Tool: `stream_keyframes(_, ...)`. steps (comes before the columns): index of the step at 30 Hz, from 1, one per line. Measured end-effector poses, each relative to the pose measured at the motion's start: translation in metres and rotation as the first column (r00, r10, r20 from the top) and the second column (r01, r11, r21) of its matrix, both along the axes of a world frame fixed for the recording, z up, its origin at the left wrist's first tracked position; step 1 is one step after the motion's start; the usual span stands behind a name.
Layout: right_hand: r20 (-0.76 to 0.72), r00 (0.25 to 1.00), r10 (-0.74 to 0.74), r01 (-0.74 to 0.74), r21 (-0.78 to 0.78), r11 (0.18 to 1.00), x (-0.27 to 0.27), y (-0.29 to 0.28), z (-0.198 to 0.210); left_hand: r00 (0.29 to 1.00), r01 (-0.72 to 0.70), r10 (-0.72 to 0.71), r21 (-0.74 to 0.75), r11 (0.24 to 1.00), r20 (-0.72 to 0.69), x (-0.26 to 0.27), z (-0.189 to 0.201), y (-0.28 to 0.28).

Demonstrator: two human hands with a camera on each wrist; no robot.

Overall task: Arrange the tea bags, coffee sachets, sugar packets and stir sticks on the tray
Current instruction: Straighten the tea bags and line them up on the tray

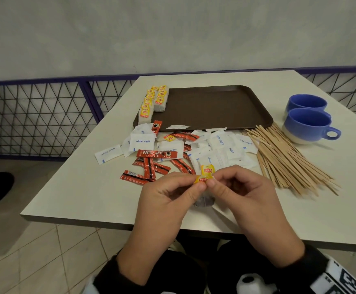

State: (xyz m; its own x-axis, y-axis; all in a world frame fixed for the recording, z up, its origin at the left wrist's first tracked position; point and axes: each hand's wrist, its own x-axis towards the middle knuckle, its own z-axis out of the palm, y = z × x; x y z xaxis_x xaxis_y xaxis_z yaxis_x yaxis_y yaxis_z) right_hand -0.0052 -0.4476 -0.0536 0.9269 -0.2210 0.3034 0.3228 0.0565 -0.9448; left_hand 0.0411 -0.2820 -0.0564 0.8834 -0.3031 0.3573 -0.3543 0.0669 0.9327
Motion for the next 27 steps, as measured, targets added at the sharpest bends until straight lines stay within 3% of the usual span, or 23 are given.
stream_keyframes(11, -0.026, 0.996, 0.089, -0.088, 0.039, 0.995, -0.0026, -0.0036, 0.0054, 1.000, -0.018, 0.018, 0.008, 1.000, -0.005, -0.0009, 0.0013, -0.0003)
stream_keyframes(20, -0.047, 0.997, 0.069, -0.062, 0.140, 0.988, 0.0030, -0.0087, 0.0004, 0.998, -0.052, 0.051, -0.031, 0.998, -0.030, -0.0008, 0.0059, 0.0033)
stream_keyframes(27, -0.023, 0.995, 0.095, -0.092, 0.088, 0.992, 0.0025, -0.0061, 0.0032, 0.995, -0.063, 0.061, -0.031, 0.998, -0.079, -0.0014, 0.0068, 0.0026)
